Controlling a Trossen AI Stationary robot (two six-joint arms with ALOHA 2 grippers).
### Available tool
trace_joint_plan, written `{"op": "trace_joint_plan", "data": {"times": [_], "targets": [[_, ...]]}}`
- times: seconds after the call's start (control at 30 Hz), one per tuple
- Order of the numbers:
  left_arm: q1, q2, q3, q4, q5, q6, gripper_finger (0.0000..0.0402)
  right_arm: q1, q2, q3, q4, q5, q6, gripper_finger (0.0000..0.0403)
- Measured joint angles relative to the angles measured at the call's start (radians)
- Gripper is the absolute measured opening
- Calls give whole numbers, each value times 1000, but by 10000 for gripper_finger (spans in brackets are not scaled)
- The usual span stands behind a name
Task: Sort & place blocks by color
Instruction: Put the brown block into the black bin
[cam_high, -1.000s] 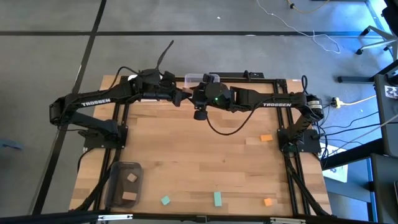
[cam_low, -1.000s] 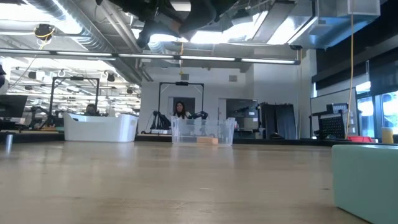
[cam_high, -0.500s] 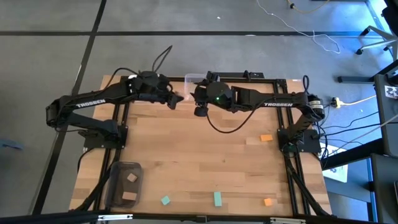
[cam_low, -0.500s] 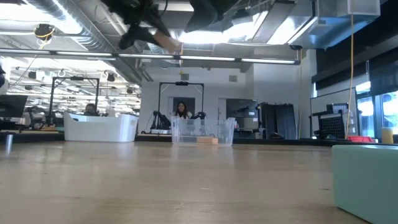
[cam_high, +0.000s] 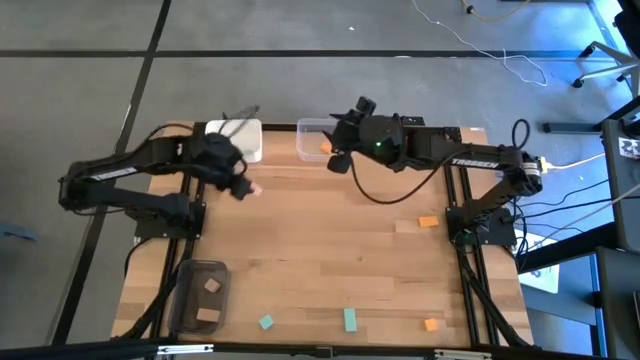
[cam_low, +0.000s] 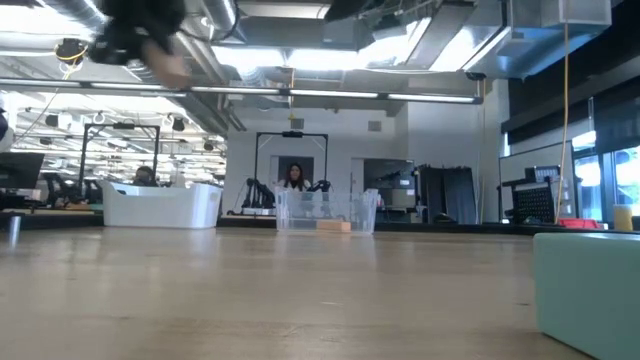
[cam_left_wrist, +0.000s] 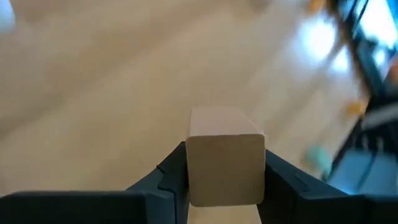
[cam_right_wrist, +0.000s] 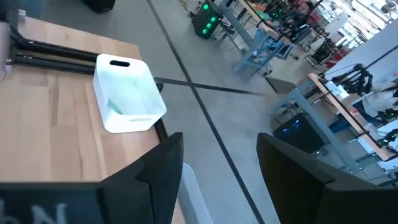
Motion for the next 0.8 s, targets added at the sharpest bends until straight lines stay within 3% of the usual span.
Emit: {"op": "trace_joint_plan", "data": {"times": [0.2,0.4,0.8], "targets": [[-161,-29,-1,-253,166,-103,122,0,-29,0,-3,0,2,206],[-380,-40,-1,-384,296,-253,122,0,-33,0,2,0,7,206],[-845,53,-1,-398,231,-652,122,0,-33,0,-3,-2,83,206]]}}
